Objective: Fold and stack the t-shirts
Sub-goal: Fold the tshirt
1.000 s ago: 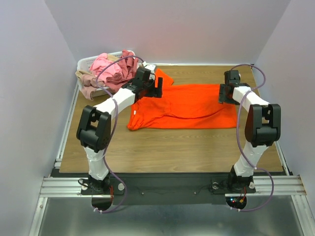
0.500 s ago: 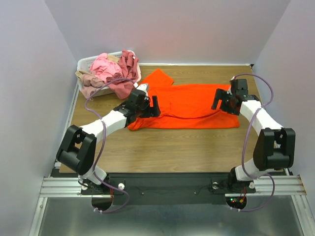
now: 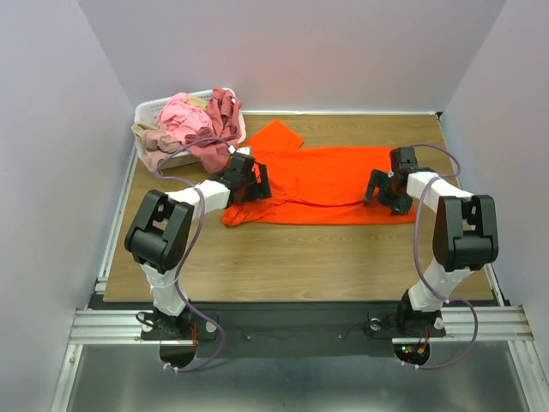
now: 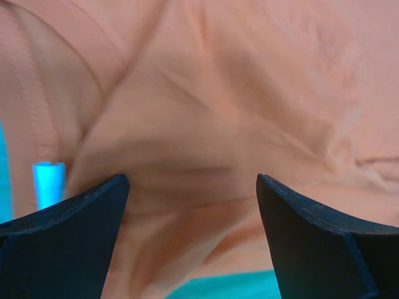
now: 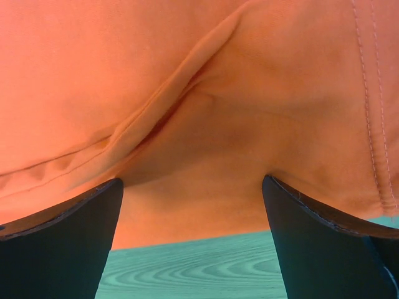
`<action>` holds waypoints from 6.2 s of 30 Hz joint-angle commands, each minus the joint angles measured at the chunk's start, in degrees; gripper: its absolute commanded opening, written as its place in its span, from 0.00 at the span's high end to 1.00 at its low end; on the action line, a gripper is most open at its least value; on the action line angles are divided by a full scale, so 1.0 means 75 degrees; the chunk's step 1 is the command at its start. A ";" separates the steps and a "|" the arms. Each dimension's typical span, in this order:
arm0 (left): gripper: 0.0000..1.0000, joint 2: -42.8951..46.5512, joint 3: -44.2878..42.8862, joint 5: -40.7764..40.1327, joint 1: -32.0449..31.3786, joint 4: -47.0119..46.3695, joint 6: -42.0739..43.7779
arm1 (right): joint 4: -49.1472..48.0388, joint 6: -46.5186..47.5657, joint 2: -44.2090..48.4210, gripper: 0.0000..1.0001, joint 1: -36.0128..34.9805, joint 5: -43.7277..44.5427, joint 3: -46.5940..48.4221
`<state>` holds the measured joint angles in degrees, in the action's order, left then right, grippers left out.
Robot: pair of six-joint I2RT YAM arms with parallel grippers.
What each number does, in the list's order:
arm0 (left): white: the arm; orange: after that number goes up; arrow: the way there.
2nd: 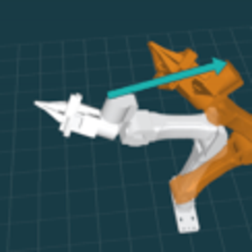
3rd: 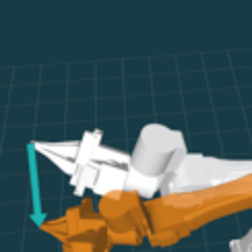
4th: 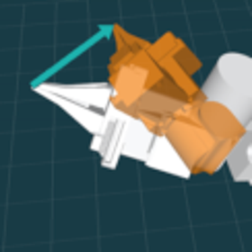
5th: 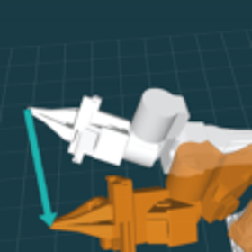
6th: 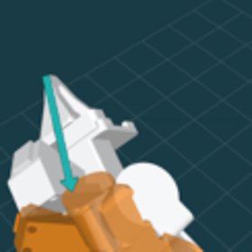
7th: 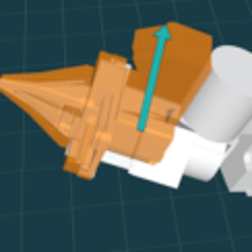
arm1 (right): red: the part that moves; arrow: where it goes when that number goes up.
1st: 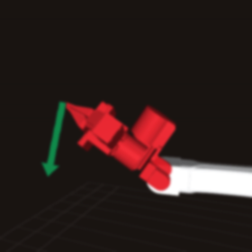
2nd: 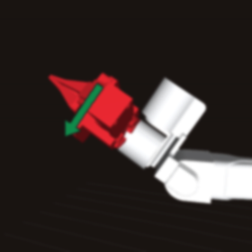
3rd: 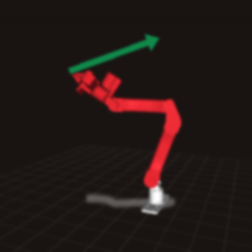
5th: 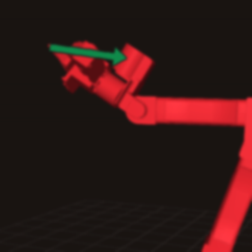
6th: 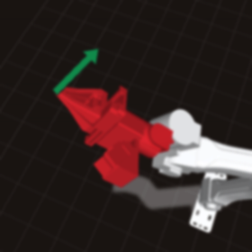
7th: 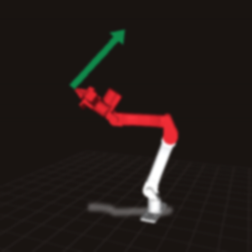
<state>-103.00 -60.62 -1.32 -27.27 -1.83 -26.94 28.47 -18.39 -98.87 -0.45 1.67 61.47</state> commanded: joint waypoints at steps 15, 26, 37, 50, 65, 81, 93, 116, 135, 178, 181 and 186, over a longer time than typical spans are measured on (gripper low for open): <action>0.05 -0.0213 -0.0508 -0.0248 0.0601 0.0595 0.0111 | 0.0036 -0.0372 0.0186 0.00 0.0189 0.1337 -0.0321; 0.05 0.1533 -0.0717 -0.0784 -0.0102 0.1250 -0.0205 | 0.0071 -0.0184 0.1053 0.00 0.0189 0.0422 -0.0111; 0.05 0.1231 -0.0799 -0.0469 -0.1321 0.0912 -0.0838 | 0.0036 -0.0348 0.1148 0.00 0.0200 0.0387 -0.0075; 0.05 -0.0213 -0.0335 -0.0304 -0.1275 0.0432 -0.1165 | -0.0444 -0.0934 0.0735 0.00 0.0189 -0.0036 -0.1102; 0.05 0.3571 0.3453 -0.1194 -0.3347 0.1003 -0.4186 | 0.0399 -0.3066 0.5668 0.00 0.0189 -0.1019 -0.4528; 0.02 0.2310 -0.0598 -0.3128 -0.2038 0.2822 -0.2281 | 0.1056 -0.2154 0.4640 0.00 0.0189 0.0269 -0.1133; 0.03 -0.2936 -0.6902 -0.2918 -0.0456 0.3887 -0.0112 | 0.0576 -0.1895 0.1443 0.00 0.0189 0.1300 0.1107; 0.38 -0.5169 -0.8429 -0.1910 -0.0044 0.3677 0.0697 | 0.0423 -0.1743 0.0046 0.00 0.0200 0.1582 0.1741; 1.00 -0.4549 -0.7586 -0.1159 -0.0044 0.2998 0.1470 | 0.0399 -0.1521 -0.1252 0.00 0.0235 0.2402 0.3239; 1.00 -0.1713 -0.4387 -0.0223 -0.0044 0.1322 0.1295 | 0.0388 -0.0501 -0.2475 1.00 0.0868 0.2496 0.3535; 1.00 -0.1070 -0.3744 -0.0023 -0.0149 0.1111 0.1061 | 0.0376 -0.0594 -0.2076 1.00 0.0868 0.2403 0.3254; 1.00 -0.0038 -0.2091 -0.0035 -0.0337 0.0466 0.0733 | 0.0318 -0.0782 -0.1373 1.00 0.0868 0.2063 0.2656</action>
<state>-110.54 -81.71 -2.50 -28.40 6.11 -19.03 31.46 -23.29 -114.87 5.93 18.31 83.15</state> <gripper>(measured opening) 0.033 0.012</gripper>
